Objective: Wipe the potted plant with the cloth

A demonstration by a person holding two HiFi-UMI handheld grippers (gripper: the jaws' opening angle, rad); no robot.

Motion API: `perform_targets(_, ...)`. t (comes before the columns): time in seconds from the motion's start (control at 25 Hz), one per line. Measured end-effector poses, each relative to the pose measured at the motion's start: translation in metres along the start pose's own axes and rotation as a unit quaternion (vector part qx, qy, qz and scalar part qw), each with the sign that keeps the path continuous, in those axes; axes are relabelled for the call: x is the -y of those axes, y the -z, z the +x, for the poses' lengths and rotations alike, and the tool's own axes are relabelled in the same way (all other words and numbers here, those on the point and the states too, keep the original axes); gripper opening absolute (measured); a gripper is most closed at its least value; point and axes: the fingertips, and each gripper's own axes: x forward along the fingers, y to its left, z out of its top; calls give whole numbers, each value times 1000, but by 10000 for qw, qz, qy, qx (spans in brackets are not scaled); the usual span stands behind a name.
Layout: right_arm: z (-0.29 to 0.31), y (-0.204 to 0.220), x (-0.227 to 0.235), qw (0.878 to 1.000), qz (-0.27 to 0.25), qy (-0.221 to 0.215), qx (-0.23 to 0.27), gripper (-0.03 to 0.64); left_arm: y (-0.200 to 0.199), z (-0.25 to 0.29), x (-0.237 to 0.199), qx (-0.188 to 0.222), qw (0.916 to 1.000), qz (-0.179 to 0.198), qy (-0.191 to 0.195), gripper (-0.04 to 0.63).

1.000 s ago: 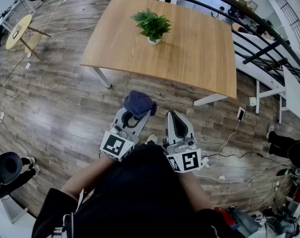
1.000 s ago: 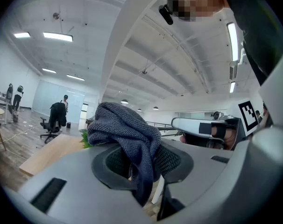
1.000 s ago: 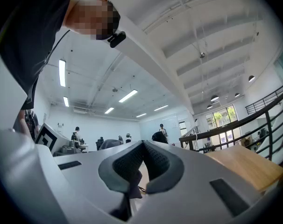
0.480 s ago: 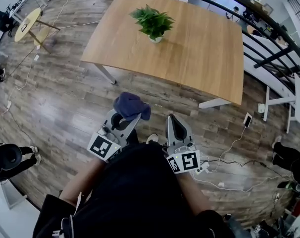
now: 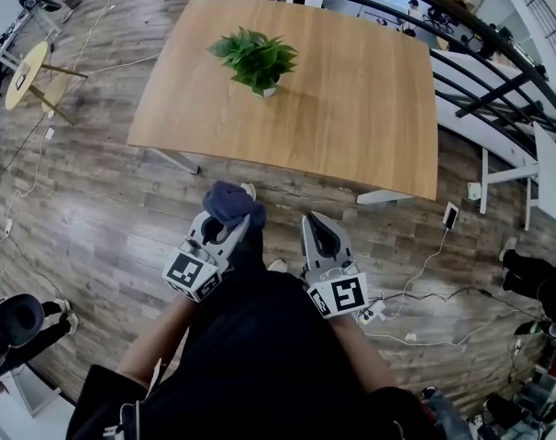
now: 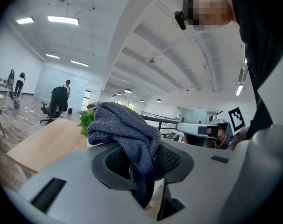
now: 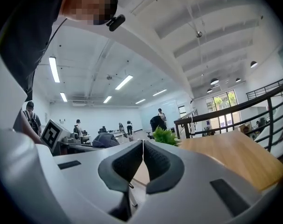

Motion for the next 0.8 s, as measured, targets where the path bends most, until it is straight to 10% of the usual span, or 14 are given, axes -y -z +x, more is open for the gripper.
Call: perform_targets(0.8, 215, -9, 79, 9977, -464, -419, -252, 18, 54, 121, -198, -1066, 9913, 502, 587, 132)
